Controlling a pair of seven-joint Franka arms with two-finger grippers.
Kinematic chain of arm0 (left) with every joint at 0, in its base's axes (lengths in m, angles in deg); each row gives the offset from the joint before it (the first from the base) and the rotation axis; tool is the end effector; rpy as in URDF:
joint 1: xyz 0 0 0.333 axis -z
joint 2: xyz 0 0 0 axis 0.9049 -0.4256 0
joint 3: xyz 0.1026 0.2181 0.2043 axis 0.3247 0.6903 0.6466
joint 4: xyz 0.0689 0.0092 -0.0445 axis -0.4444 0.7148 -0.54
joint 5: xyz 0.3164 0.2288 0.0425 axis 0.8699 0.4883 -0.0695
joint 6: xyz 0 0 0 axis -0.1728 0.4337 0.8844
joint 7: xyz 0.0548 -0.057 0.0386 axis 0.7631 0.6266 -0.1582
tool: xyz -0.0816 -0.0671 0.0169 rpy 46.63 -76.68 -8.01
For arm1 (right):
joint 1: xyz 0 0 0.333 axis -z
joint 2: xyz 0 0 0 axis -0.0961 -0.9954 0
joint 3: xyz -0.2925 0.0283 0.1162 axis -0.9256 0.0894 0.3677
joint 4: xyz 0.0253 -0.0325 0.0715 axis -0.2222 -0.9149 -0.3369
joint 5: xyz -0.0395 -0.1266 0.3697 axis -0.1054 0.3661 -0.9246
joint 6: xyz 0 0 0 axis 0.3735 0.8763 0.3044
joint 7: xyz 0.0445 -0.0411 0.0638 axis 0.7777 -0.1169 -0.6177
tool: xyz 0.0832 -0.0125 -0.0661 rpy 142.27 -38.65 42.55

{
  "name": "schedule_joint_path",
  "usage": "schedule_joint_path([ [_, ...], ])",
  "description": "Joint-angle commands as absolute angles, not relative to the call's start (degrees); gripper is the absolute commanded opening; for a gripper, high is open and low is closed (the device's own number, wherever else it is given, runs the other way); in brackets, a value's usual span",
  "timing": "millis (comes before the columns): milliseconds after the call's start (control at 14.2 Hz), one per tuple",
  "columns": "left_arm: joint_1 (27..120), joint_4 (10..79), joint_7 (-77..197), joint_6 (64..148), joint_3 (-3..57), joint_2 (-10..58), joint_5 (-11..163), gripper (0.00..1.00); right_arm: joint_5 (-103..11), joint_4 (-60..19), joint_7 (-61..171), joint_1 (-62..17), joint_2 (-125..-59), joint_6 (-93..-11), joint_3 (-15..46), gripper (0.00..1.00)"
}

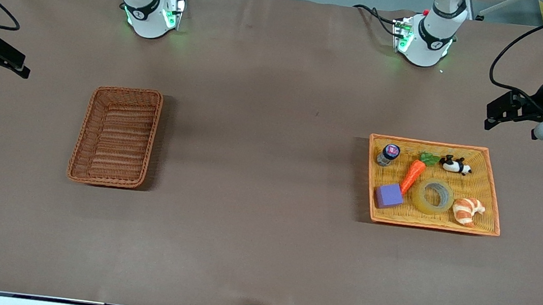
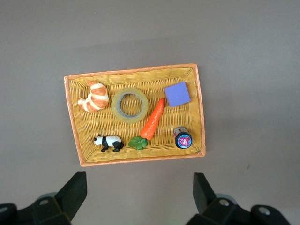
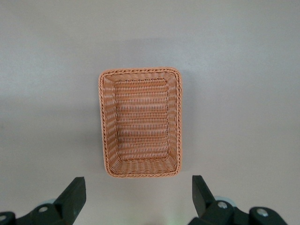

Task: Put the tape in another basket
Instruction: 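Move the left gripper over the yellow tape roll in the tray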

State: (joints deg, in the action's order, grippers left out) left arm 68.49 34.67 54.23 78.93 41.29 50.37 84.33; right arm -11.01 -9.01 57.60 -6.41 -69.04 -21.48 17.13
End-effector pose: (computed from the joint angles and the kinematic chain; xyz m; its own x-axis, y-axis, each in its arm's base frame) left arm 0.5468 -0.0725 0.6343 0.9922 -0.1226 0.0214 -0.1228 -0.9924 0.0073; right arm 0.5484 -0.0268 0.6364 0.9991 -0.0079 -0.0428 -0.0094 -0.9994 -0.0337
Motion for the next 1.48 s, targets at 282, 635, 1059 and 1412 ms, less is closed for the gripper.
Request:
schedule_joint_path([
  [282,67.7,35.6,54.4,79.4,41.7,50.5,84.2,1.0,-10.9,-9.9,57.5,-6.0,-68.5,-22.0,17.4,1.0],
  [635,62.4,36.1,53.3,85.5,41.6,41.7,83.5,0.94,-10.9,-9.9,57.5,-6.0,-68.5,-22.1,17.4,1.0],
  [1059,61.5,49.0,53.2,104.6,41.6,36.2,84.3,0.96,-10.9,-9.9,57.5,-6.0,-68.5,-22.0,17.4,1.0],
  [1412,60.6,64.5,52.3,125.7,41.7,33.8,86.3,0.99,-10.9,-9.8,57.5,-6.0,-68.5,-22.0,17.4,1.0],
])
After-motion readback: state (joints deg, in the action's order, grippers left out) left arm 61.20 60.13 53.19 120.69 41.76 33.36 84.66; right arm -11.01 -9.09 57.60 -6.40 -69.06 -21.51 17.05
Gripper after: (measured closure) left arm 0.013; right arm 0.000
